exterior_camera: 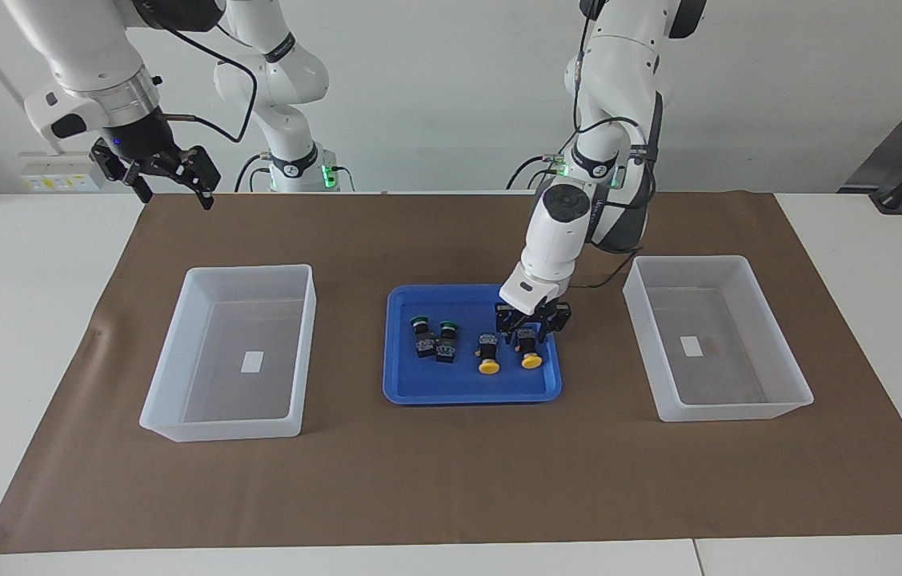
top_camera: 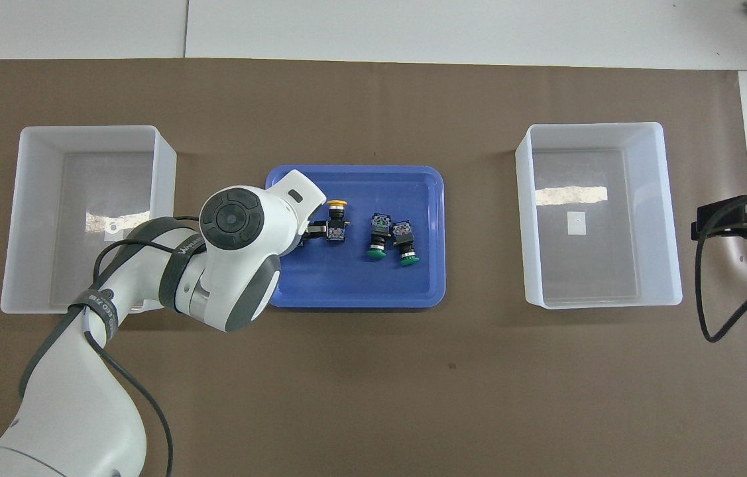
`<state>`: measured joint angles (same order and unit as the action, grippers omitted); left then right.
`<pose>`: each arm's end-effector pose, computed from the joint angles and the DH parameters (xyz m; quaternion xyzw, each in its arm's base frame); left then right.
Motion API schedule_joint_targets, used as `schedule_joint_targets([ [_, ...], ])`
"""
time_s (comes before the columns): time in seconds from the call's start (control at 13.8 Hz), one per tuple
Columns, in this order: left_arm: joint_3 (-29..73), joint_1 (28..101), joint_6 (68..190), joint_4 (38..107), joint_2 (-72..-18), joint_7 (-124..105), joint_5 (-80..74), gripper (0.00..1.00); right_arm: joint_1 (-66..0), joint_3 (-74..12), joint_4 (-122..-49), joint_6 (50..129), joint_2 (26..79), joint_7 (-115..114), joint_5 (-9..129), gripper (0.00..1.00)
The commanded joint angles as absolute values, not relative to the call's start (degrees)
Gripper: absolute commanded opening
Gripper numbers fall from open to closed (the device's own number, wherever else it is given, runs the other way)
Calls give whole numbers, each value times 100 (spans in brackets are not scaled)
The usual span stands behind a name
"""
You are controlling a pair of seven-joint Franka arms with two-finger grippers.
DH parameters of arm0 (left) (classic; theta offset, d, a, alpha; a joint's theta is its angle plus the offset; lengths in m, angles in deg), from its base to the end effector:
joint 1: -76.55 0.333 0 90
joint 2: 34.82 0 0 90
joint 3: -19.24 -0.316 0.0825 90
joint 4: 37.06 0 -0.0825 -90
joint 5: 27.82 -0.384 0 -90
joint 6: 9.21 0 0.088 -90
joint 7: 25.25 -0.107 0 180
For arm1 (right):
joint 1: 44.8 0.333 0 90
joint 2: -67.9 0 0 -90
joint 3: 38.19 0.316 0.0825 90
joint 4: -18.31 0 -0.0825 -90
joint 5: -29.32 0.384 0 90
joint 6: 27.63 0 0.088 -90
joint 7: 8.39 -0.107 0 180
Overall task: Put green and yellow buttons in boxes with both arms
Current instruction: 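Reach the left gripper to the tray and grasp a yellow button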
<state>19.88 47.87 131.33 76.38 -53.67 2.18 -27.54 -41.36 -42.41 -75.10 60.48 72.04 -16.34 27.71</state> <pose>0.5426 -0.3044 0.3148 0.9973 -0.0143 0.0617 0.0372 0.5282 -0.0118 0.6327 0.9970 -0.0763 -0.0095 0.0120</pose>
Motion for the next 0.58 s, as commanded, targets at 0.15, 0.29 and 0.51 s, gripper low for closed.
schedule_joint_targets([
  [0.15, 1898, 4640, 13256, 7650, -5477, 367, -2808, 56, -4146, -4241, -7617, 6053, 7326, -1472, 2791, 100],
  [0.29, 1898, 4640, 13151, 7650, -5460, 428, -2800, 26, -4146, -4241, -7617, 6053, 7326, -1472, 2791, 100],
  [0.51, 1889, 4658, 12852, 7580, -5381, 543, -2800, 0, -4111, -4206, -7617, 6061, 7326, -1472, 2791, 100],
])
